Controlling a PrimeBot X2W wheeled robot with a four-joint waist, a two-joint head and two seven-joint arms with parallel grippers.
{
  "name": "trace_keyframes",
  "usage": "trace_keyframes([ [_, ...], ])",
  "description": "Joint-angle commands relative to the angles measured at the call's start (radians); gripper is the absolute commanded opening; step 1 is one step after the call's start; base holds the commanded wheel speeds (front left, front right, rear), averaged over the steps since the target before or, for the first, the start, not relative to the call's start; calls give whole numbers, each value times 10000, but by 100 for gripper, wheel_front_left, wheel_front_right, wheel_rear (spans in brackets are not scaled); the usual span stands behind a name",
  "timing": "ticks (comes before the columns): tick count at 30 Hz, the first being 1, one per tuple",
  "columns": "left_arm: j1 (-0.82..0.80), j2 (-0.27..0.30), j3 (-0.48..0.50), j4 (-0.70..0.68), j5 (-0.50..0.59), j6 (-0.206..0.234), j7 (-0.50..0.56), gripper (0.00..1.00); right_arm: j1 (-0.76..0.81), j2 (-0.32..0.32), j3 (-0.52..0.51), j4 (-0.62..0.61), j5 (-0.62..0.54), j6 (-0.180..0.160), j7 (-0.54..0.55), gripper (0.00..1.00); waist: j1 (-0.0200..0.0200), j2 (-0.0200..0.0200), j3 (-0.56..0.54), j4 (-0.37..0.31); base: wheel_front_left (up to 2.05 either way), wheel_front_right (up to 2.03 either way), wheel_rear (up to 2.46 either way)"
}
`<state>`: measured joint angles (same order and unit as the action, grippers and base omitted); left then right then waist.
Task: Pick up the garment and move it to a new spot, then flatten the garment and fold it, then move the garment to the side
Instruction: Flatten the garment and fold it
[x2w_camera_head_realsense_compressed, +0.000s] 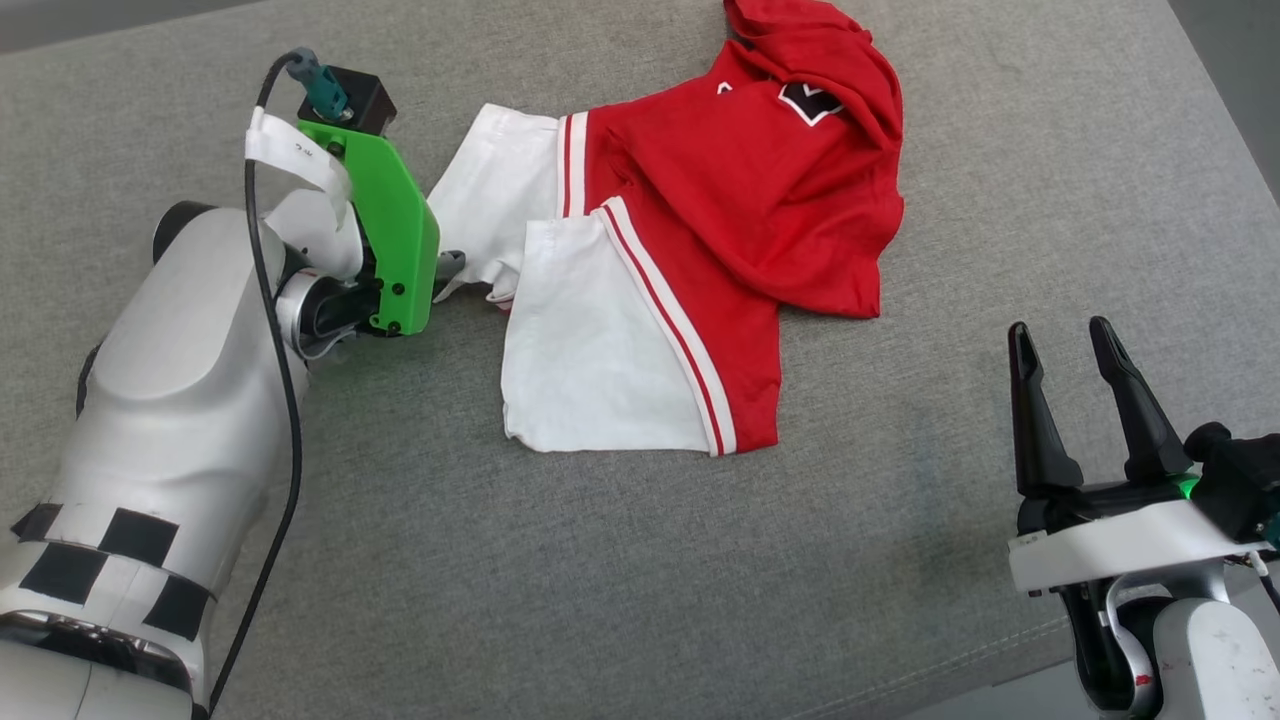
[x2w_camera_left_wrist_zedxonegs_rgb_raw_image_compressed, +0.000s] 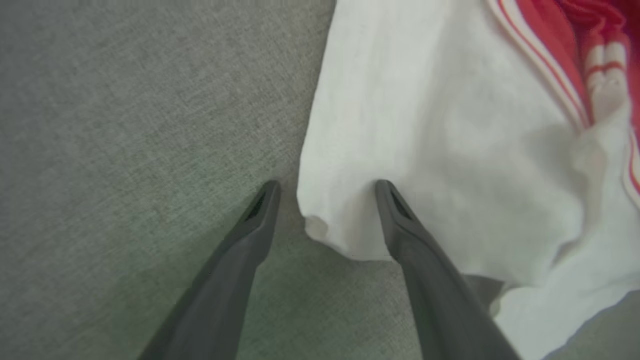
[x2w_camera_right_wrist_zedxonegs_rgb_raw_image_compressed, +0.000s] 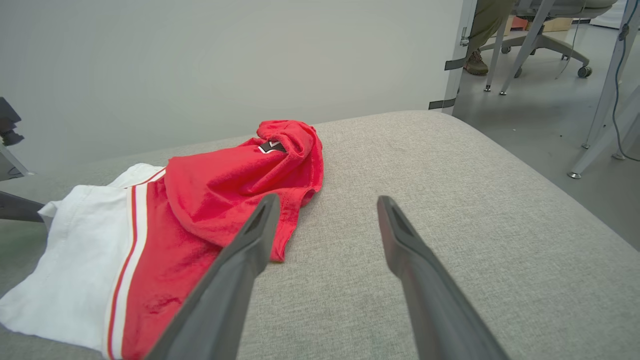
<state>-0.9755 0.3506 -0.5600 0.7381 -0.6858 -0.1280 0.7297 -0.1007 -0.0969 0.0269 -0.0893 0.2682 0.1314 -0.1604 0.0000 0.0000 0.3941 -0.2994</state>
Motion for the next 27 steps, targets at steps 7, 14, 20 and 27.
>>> trace_keyframes([
  [7, 191, 31, 15, 514, -213, -23, -850, 0, -158, -35, -14, 2, -89, -7, 52, 100, 0, 0, -137, 326, 0, 0, 0],
  [14, 467, 378, 651, 852, -733, -25, -2096, 0, -55, -246, 79, -118, -114, -7, 381, 100, 0, 0, -703, 1049, 0, 0, 0],
  [20, 1323, 812, 1052, 899, -1154, -25, -2863, 0, 162, -412, 183, -245, -98, -7, 745, 100, 0, 0, -1270, 1837, 0, 0, 0],
  [27, 3018, 1126, 1350, 379, -1674, -7, -3507, 0, 470, -505, 259, -347, -32, -7, 1055, 100, 0, 0, -1882, 2644, 0, 0, 0],
])
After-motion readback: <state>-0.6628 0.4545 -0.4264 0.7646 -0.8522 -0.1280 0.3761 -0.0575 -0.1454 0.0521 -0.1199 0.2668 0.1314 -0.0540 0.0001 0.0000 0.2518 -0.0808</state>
